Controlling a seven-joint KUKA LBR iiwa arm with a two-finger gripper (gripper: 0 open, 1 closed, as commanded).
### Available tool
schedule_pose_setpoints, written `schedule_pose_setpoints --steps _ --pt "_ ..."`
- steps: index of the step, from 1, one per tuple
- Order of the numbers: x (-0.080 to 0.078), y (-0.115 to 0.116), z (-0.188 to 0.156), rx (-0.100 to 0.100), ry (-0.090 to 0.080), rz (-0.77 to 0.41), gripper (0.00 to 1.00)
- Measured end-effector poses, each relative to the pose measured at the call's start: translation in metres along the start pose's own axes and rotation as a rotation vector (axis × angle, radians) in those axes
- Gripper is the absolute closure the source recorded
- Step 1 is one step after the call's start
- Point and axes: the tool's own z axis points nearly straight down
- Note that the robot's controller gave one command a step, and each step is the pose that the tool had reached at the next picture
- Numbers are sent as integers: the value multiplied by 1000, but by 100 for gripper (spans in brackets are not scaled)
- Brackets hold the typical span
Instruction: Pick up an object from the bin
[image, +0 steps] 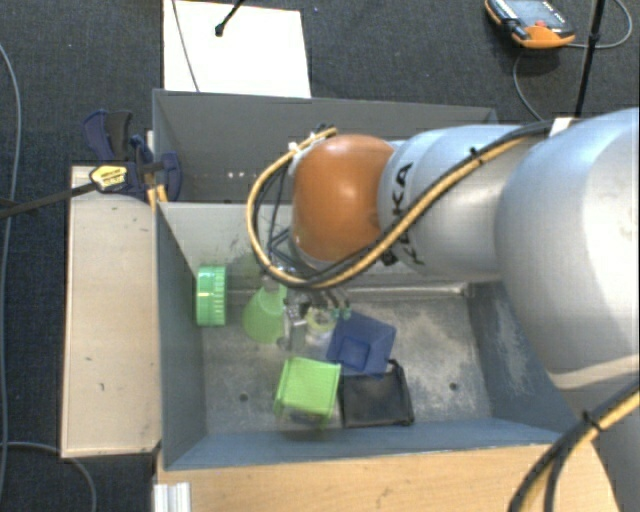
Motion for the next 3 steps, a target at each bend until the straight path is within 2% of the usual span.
schedule_pose_setpoints --steps 1,3 --pt "4 6 -6 1 14 -30 100" --pt "5 5 -7 1 15 -28 100"
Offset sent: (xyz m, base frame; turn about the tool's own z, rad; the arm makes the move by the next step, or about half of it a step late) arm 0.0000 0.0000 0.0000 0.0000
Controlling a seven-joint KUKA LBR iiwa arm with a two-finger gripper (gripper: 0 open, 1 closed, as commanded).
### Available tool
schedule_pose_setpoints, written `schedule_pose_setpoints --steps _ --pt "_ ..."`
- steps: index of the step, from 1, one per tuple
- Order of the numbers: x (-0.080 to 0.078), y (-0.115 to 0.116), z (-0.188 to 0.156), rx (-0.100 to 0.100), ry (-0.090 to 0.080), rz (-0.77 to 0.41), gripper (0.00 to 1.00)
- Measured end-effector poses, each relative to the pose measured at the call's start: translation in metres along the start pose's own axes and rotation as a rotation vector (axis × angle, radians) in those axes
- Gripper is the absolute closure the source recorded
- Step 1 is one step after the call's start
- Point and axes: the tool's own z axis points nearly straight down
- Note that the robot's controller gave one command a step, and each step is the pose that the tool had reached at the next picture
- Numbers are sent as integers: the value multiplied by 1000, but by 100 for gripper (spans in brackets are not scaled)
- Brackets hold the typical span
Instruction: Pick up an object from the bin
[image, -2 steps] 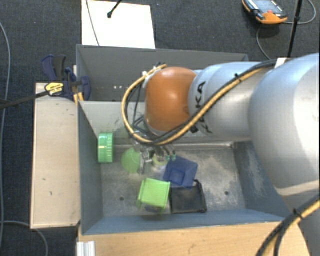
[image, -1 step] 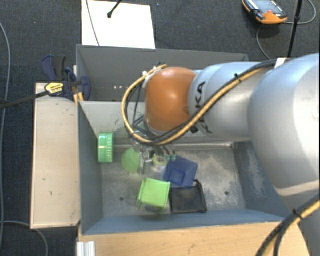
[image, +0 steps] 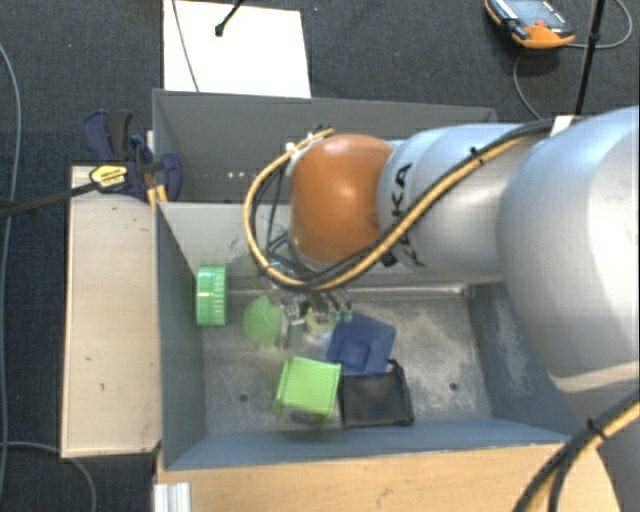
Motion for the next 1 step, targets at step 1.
schedule_pose_setpoints --steps 1 --pt "22 -4 -31 2 -3 -113 100"
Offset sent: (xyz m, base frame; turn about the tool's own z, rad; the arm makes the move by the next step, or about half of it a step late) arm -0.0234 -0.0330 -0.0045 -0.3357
